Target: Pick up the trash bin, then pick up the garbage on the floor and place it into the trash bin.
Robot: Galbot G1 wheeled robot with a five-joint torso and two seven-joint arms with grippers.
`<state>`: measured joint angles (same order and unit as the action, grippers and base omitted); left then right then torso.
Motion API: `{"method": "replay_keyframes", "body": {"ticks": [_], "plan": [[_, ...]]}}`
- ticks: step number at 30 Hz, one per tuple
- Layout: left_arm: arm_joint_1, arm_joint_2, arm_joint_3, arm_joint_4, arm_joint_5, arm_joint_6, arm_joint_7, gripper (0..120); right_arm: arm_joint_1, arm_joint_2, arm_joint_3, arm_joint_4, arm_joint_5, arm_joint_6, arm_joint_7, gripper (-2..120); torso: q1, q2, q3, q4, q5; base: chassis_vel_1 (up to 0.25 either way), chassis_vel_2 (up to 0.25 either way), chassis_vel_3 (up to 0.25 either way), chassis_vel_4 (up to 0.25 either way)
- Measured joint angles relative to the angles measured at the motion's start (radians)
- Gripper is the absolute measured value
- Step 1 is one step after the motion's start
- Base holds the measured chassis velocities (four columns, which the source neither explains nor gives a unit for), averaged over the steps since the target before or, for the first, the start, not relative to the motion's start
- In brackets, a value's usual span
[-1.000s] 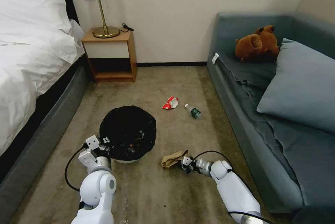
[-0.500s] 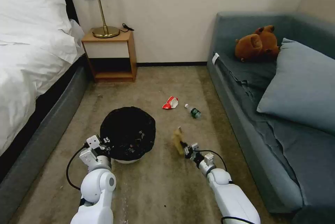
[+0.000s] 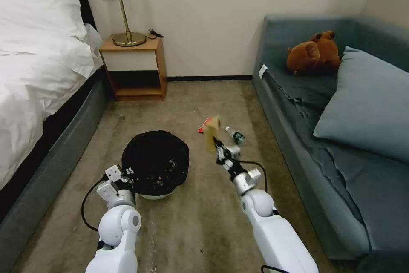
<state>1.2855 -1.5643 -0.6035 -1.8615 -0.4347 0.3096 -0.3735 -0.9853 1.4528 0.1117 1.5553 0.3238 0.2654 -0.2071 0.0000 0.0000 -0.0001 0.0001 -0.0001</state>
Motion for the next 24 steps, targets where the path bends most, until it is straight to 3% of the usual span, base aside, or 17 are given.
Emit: {"method": "replay_keyframes", "body": {"ticks": [5,9,19,24], "plan": [[0.000,-0.001,0.005,0.003,0.005,-0.001,0.000,4,0.038,-0.009,-0.202,0.107,0.007,-0.035,0.097,0,0.000,0.000,0.000,0.0000,0.0000,0.000,0.000,0.000,0.000],[0.000,-0.011,0.013,0.002,0.023,-0.001,-0.002,4,0.093,-0.009,-0.343,0.033,-0.058,-0.039,0.135,0,0.000,0.000,0.000,0.0003,0.0000,0.000,0.000,0.000,0.000],[0.010,-0.030,0.020,-0.005,0.048,0.000,-0.004,4,0.119,0.023,-0.380,-0.163,-0.182,-0.014,0.131,1,0.000,0.000,0.000,0.0001,0.0001,0.000,0.000,0.000,0.000],[0.012,-0.036,0.024,-0.008,0.051,0.001,-0.004,4,0.114,-0.004,-0.366,-0.169,-0.187,-0.014,0.131,22,0.000,0.000,0.000,-0.0001,0.0000,0.000,0.000,0.000,0.000]]}}
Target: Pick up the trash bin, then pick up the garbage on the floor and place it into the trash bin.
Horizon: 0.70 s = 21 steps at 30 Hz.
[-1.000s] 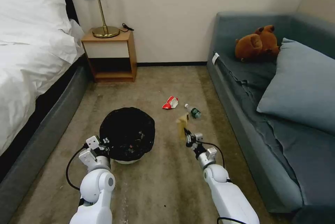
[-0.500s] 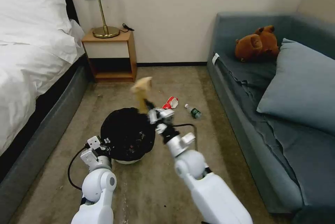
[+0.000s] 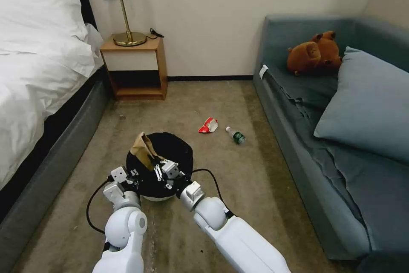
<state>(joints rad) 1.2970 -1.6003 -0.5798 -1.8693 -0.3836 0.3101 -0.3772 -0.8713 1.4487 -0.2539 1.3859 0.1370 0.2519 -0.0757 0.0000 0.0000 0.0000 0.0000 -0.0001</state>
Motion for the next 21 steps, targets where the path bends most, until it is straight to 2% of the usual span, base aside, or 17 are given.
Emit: {"method": "replay_keyframes", "body": {"ticks": [4,7,9,10,11,13,15,16,20,21], "plan": [[-0.002,-0.003,0.003,0.003,0.005,0.001,0.000,4,-0.005,-0.009,0.006,0.018,0.007,-0.010,-0.005,32,0.000,0.000,0.000,0.0000,0.0001,0.000,0.000,0.000,0.000],[-0.004,-0.005,0.009,0.004,0.016,0.005,-0.001,4,-0.018,-0.013,0.029,0.027,0.000,-0.010,-0.022,50,0.000,0.000,0.000,0.0000,0.0001,0.000,0.000,0.000,0.000],[-0.005,-0.004,0.009,0.004,0.017,0.005,-0.001,4,-0.022,-0.014,0.034,0.032,0.000,-0.009,-0.023,51,0.000,0.000,0.000,0.0000,0.0002,0.000,0.000,0.000,0.000],[-0.007,-0.003,0.009,0.004,0.019,0.007,-0.002,4,-0.027,-0.015,0.045,0.044,0.000,-0.008,-0.021,59,0.000,0.000,0.000,0.0001,0.0002,0.000,0.000,0.000,0.000],[-0.007,-0.003,0.009,0.004,0.019,0.007,-0.002,4,-0.027,-0.015,0.045,0.044,0.000,-0.008,-0.021,59,0.000,0.000,0.000,0.0001,0.0002,0.000,0.000,0.000,0.000],[-0.010,0.000,0.009,0.006,0.019,0.007,-0.002,4,-0.034,-0.020,0.065,0.068,-0.003,-0.011,-0.001,67,0.000,0.000,0.000,0.0001,0.0001,0.000,0.000,0.000,0.000],[-0.011,0.001,0.009,0.006,0.019,0.007,-0.002,4,-0.037,-0.021,0.072,0.076,-0.006,-0.014,0.009,68,0.000,0.000,0.000,0.0001,0.0002,0.000,0.000,0.000,0.000],[-0.012,0.004,0.008,0.008,0.018,0.007,-0.001,4,-0.045,-0.025,0.096,0.105,-0.014,-0.034,0.041,80,0.000,0.000,0.000,0.0001,0.0002,0.000,0.000,0.000,0.000],[-0.013,0.008,0.007,0.011,0.014,0.007,-0.001,4,-0.058,-0.030,0.131,0.149,-0.024,-0.067,0.087,88,0.000,0.000,0.000,0.0000,0.0002,0.000,0.000,0.000,0.000],[-0.013,0.011,0.007,0.012,0.010,0.008,0.000,4,-0.066,-0.032,0.151,0.172,-0.031,-0.085,0.113,96,0.000,0.000,0.000,0.0001,0.0002,0.000,0.000,0.000,0.000]]}}
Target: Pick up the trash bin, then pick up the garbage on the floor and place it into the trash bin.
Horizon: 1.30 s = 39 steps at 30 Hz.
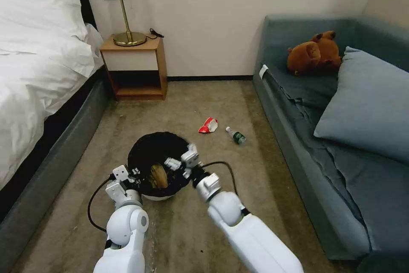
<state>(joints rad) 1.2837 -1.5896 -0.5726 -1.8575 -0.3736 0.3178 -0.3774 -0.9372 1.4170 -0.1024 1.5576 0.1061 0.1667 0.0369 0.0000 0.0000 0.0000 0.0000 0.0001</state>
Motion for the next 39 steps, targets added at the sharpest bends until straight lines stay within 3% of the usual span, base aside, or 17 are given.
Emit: {"method": "replay_keyframes", "body": {"ticks": [5,15,27,39], "plan": [[-0.003,0.015,-0.007,0.000,-0.023,0.001,0.002,4,-0.052,-0.008,0.129,0.103,-0.004,-0.032,0.064,100,0.000,0.000,0.000,-0.0001,0.0000,0.000,0.000,0.000,0.000],[-0.017,0.059,-0.011,0.002,-0.054,0.008,0.005,4,-0.226,-0.018,0.345,0.246,0.027,0.040,0.009,100,0.000,0.000,0.000,-0.0002,0.0000,0.000,0.000,0.000,0.000],[-0.017,0.090,-0.016,0.022,-0.076,0.003,0.011,4,-0.312,0.050,0.447,0.088,-0.024,0.178,-0.009,100,0.000,0.000,0.000,0.0000,-0.0001,0.000,0.000,0.000,0.000],[-0.025,0.082,-0.012,0.032,-0.073,0.001,0.012,4,-0.310,0.056,0.458,0.026,-0.024,0.207,-0.023,100,0.000,0.000,0.000,0.0000,-0.0002,0.000,0.000,0.000,0.000]]}}
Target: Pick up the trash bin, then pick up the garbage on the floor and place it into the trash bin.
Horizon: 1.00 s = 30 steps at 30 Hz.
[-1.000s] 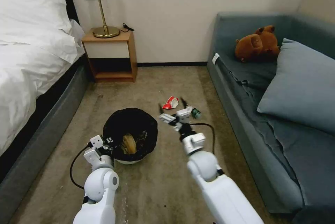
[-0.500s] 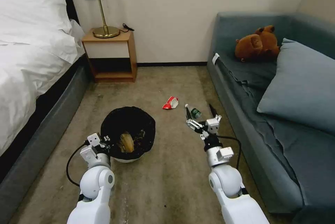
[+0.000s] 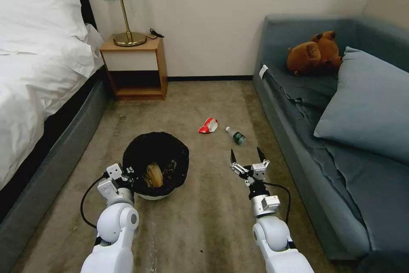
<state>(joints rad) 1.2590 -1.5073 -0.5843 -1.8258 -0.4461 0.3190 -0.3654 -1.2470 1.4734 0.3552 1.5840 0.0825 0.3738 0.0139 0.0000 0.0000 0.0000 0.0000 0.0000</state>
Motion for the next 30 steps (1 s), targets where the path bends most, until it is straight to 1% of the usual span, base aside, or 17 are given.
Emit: {"method": "replay_keyframes", "body": {"ticks": [24,30], "plan": [[0.006,-0.011,0.001,-0.016,0.017,-0.002,0.008,4,0.000,-0.007,0.014,-0.015,-0.002,0.007,-0.033,100,0.000,0.000,0.000,0.0000,0.0001,0.000,0.000,0.000,0.000],[0.008,-0.013,0.002,-0.015,0.020,-0.002,0.008,4,0.000,-0.008,0.019,-0.027,-0.003,0.019,-0.040,95,0.000,0.000,0.000,0.0000,0.0001,0.000,0.000,0.000,0.000]]}}
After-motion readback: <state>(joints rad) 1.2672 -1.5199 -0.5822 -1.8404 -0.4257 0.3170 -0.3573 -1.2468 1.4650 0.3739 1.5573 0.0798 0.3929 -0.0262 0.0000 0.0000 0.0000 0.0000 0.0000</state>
